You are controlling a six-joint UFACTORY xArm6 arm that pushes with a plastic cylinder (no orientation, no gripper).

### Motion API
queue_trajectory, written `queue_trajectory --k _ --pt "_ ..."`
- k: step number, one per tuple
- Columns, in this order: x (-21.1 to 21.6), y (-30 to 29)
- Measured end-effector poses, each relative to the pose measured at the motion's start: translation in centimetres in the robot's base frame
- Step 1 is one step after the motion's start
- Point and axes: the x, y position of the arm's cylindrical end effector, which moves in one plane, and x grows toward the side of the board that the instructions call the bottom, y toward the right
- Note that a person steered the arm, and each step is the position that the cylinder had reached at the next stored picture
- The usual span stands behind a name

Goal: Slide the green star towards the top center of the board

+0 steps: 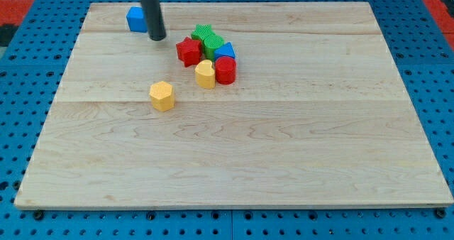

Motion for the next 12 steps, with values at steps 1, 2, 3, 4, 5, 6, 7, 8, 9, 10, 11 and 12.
queue_trajectory --k 1,2,3,4,5,6,7,8,9,10,11,12 --pt "-0.5 3.7" --pt "-1.7 3.9" --pt "1.1 6.0" --pt "3.3 6.3" --pt "7.3 6.9" --pt "8.5 11.2" --pt "3.4 13.4" --pt "-0.4 11.9" --pt "1.2 9.0" --pt "3.0 10.1" --pt "1.2 11.5" --pt "-4.6 12.1"
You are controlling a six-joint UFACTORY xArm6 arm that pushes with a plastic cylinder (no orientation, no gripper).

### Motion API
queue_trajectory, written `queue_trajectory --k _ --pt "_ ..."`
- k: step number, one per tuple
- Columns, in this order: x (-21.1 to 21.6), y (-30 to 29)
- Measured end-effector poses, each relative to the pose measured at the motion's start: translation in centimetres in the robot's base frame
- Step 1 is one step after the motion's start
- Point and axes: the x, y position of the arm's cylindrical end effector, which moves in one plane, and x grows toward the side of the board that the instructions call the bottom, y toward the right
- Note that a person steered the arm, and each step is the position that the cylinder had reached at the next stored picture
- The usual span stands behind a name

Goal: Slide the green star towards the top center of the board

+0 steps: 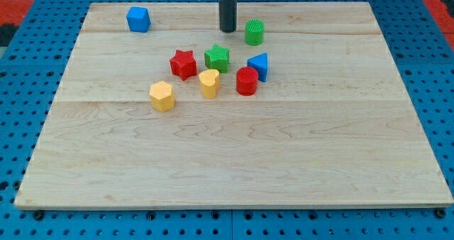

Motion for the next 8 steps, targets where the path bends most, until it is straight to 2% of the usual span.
queue_trajectory --k 1,3,4,6,8 --pt "0.3 3.2" --pt "10.8 4.7" --pt "13.6 2.2" --pt "12.8 -4.6" --pt "7.6 -3.5"
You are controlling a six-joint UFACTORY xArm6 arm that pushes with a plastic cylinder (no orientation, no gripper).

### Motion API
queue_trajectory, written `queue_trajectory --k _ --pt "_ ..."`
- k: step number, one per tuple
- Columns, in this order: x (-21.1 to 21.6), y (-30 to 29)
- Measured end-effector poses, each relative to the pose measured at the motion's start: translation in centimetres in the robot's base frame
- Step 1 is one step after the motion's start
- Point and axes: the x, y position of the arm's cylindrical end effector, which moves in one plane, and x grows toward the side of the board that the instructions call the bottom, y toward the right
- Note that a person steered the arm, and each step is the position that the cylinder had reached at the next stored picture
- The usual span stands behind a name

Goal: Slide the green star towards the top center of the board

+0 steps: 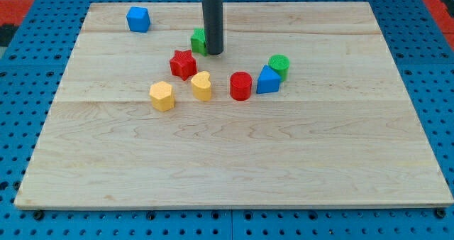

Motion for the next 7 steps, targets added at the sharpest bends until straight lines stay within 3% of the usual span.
queue_trajectory --k 2,3,5,6,7 --pt "3.7 -5.9" --pt "1.4 -6.0" --pt "-1.5 1.2" --pt "0.7 -0.3" --pt "-1.6 -4.8"
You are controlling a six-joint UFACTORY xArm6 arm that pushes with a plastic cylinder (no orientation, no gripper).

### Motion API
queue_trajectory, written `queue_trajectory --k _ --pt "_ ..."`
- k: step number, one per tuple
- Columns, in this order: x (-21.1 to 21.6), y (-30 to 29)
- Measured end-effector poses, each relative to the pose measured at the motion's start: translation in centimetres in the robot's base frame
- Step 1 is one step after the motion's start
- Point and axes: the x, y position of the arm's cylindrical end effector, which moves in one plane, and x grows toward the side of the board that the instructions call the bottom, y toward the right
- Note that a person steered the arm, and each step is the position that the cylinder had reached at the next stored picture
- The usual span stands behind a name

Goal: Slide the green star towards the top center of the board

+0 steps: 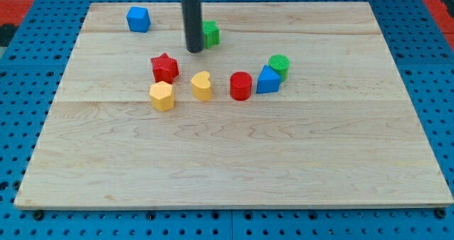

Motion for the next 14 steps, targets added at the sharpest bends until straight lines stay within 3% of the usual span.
queue_trajectory --k 1,2,5,7,9,14 --pt "-2.9 1.1" --pt "-3.1 3.9" --pt "-0.5 6.7" --pt "-1.6 10.3" --pt "-1.1 10.3" --pt "1.9 18.0"
